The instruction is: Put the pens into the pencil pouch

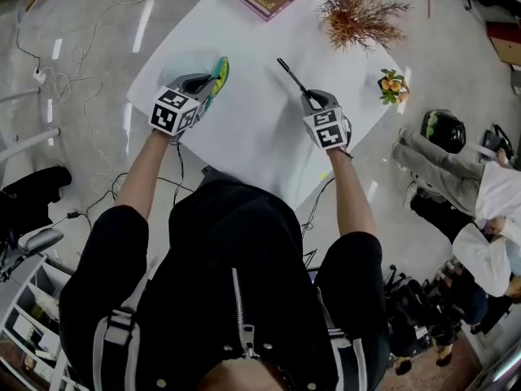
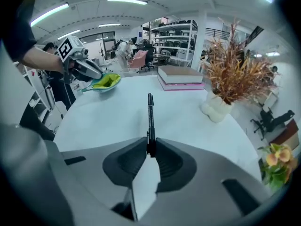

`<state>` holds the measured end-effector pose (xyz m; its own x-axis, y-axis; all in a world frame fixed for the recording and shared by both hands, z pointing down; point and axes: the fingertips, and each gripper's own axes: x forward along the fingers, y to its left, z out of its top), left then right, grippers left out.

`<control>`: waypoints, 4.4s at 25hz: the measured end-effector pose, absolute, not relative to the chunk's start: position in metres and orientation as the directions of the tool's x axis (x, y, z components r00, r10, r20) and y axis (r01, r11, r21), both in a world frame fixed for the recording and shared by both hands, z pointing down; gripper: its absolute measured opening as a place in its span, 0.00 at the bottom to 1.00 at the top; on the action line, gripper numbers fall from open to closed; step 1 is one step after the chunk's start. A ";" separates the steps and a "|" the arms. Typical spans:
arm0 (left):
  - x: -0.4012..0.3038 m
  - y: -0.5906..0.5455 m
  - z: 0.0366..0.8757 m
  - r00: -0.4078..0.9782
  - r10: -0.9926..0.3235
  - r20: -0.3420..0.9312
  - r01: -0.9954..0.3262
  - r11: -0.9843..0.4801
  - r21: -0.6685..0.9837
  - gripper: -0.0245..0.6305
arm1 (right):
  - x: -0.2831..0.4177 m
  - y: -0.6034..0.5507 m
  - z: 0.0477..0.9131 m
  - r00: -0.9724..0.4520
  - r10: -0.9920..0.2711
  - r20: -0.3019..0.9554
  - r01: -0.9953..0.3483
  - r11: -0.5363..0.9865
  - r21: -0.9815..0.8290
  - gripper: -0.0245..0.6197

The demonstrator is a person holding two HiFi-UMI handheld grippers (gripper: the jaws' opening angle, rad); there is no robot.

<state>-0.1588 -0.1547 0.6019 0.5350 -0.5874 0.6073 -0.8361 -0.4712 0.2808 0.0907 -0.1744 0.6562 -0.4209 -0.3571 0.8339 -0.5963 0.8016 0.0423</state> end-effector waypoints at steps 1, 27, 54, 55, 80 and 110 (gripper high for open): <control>-0.159 -0.155 0.601 0.535 -0.589 0.605 -0.836 -0.470 0.282 0.10 | 0.091 -0.172 0.653 -0.425 -0.357 0.832 -0.589 0.807 0.045 0.15; -0.153 -0.146 0.595 0.548 -0.576 0.606 -0.824 -0.499 0.271 0.10 | -0.026 -0.117 0.629 -0.568 -0.156 0.808 -0.267 0.964 -0.002 0.15; -0.138 -0.136 0.586 0.607 -0.543 0.581 -0.784 -0.531 0.323 0.10 | -0.112 -0.111 0.602 -0.700 -0.122 0.703 -0.210 0.977 -0.038 0.15; -0.138 -0.136 0.585 0.612 -0.544 0.574 -0.781 -0.529 0.332 0.10 | -0.115 -0.112 0.602 -0.702 -0.122 0.702 -0.209 0.977 -0.040 0.15; -0.117 -0.130 0.568 0.743 -0.501 0.443 -0.668 -0.530 0.522 0.10 | -0.121 -0.116 0.614 -0.702 -0.165 0.693 -0.250 0.968 -0.022 0.19; -0.140 -0.128 0.598 0.483 -0.598 0.640 -0.870 -0.410 0.273 0.11 | -0.025 -0.110 0.600 -0.668 -0.359 0.652 -0.545 0.833 -0.100 0.15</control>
